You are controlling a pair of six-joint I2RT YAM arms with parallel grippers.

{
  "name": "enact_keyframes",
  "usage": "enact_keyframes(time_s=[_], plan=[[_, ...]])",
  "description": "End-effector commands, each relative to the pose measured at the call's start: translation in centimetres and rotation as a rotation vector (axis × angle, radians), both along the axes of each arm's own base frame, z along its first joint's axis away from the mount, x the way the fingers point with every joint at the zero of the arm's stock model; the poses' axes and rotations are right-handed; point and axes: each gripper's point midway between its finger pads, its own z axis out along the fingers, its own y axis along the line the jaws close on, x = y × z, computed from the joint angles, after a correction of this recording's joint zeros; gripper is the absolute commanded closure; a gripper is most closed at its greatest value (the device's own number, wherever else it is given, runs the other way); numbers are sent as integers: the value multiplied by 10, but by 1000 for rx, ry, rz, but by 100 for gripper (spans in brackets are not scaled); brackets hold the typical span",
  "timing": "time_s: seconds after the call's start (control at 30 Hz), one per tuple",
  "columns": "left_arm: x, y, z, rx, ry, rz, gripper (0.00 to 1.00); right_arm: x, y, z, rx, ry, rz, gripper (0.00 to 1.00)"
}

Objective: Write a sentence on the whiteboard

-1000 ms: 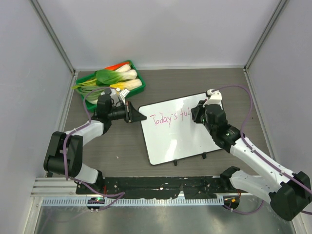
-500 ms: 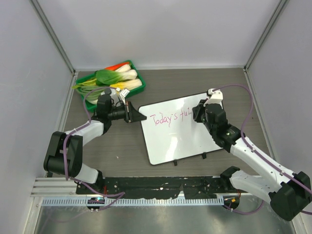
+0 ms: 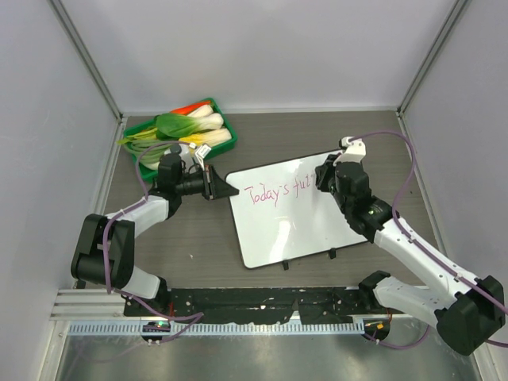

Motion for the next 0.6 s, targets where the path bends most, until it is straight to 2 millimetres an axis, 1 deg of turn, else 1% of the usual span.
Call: enact_keyframes(time_s=[0.0, 0.1, 0.17, 0.5, 0.53, 0.57], plan=[[-1, -1, -24, 104, -64, -5, 100, 17, -6, 31, 33, -78, -47, 99], [-1, 0, -25, 108, -61, -4, 100, 23, -13, 29, 28, -75, -71, 99], [-1, 0, -25, 108, -63, -4, 100, 24, -12, 26, 43, -70, -61, 99], [-1, 0, -27, 112, -60, -4, 100, 20, 0, 29, 88, -74, 10, 99], [-1, 0, -27, 112, -60, -4, 100, 22, 2, 34, 98, -97, 16, 99], [-1, -1, -26, 110, -60, -8, 100, 22, 2, 33, 99, -95, 16, 99]])
